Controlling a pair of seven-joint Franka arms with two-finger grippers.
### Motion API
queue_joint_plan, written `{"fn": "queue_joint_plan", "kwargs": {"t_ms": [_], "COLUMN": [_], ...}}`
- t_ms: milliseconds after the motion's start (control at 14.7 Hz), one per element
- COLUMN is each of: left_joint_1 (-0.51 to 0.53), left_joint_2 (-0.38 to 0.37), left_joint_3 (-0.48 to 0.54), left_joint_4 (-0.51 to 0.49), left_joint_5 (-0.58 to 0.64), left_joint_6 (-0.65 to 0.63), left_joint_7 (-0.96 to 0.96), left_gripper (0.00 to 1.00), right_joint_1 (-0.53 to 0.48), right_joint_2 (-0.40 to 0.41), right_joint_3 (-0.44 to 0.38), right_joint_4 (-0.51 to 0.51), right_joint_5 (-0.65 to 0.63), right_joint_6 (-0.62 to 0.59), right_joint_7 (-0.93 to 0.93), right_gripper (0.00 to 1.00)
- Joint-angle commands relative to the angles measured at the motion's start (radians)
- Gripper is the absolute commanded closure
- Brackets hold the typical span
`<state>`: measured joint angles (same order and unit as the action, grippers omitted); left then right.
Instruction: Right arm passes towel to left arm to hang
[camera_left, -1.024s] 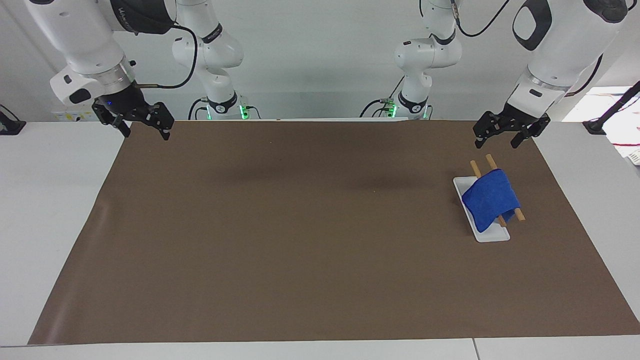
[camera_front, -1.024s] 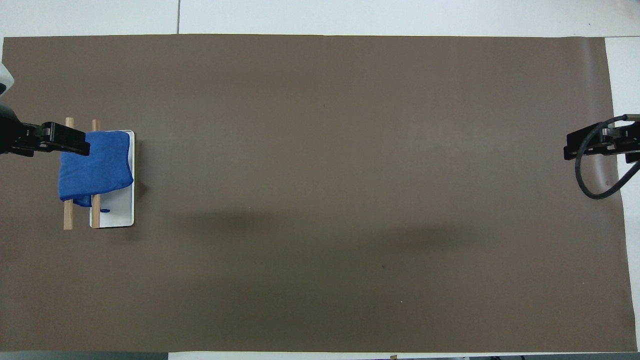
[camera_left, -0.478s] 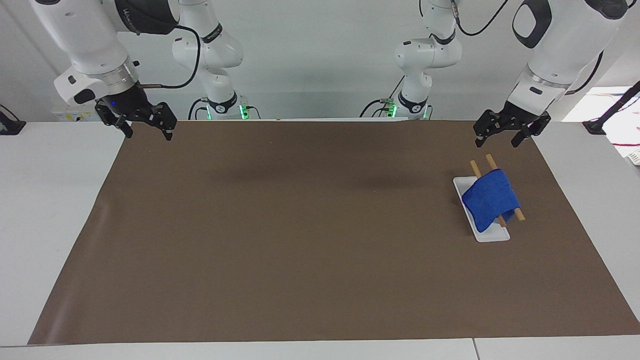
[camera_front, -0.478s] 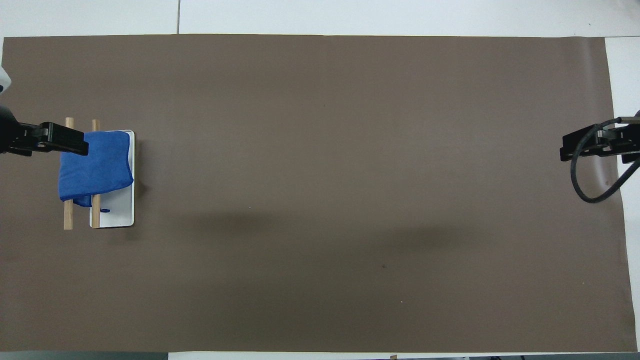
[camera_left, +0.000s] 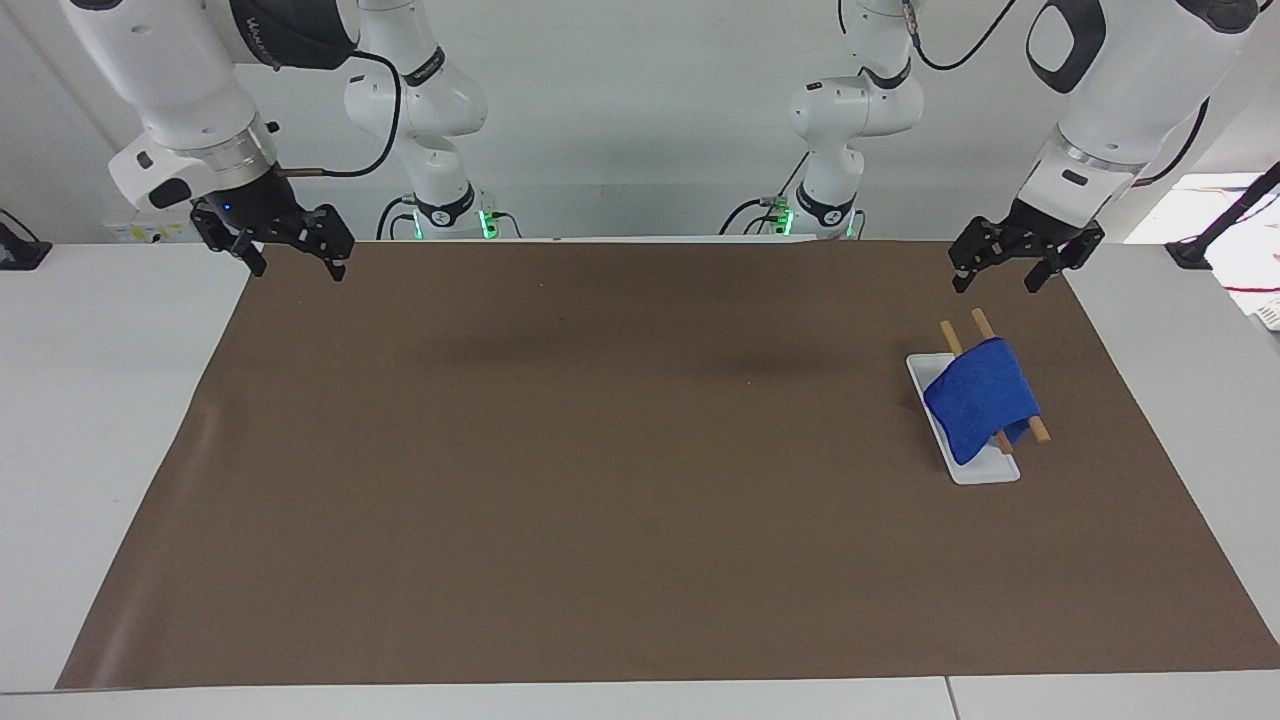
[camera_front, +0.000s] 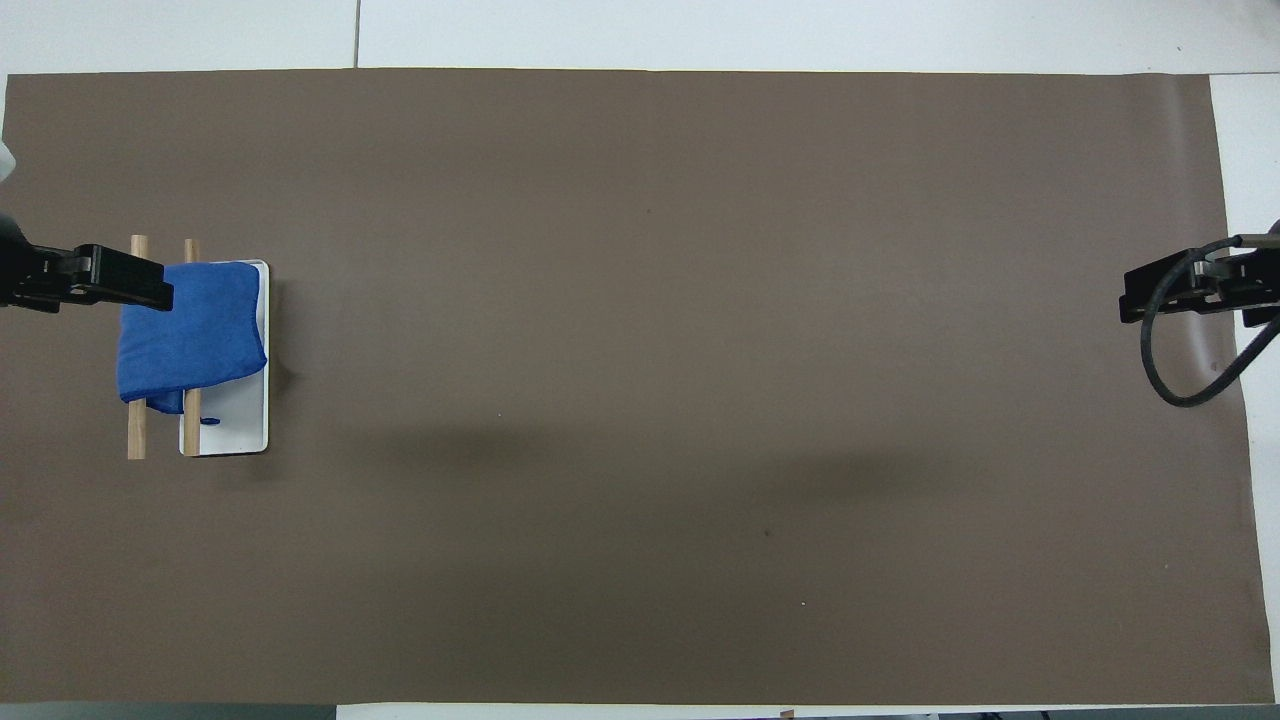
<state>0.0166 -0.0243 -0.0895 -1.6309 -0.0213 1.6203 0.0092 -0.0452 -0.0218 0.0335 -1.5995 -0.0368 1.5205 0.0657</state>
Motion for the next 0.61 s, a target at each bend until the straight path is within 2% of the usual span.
{"fn": "queue_joint_plan", "kwargs": {"t_ms": [0,546], "left_joint_1": [-0.007,0.005], "left_joint_2": [-0.026,-0.032], "left_joint_3": [0.004,0.005], "left_joint_4": [-0.029,-0.033], "left_joint_5": [0.014,0.014], "left_joint_6": [0.021,0.010], "left_joint_7": [0.006,0.015], "left_gripper": [0.00,0.00], "right_joint_1": [-0.007,-0.007], "right_joint_2": [-0.027,-0.026], "right_joint_3": [0.008,0.008], "right_joint_4": [-0.033,-0.033], "right_joint_5": [-0.015,-0.014], "right_joint_6": [0.018,0.020], "right_joint_7": [-0.018,-0.017], "right_gripper": [0.00,0.00]}}
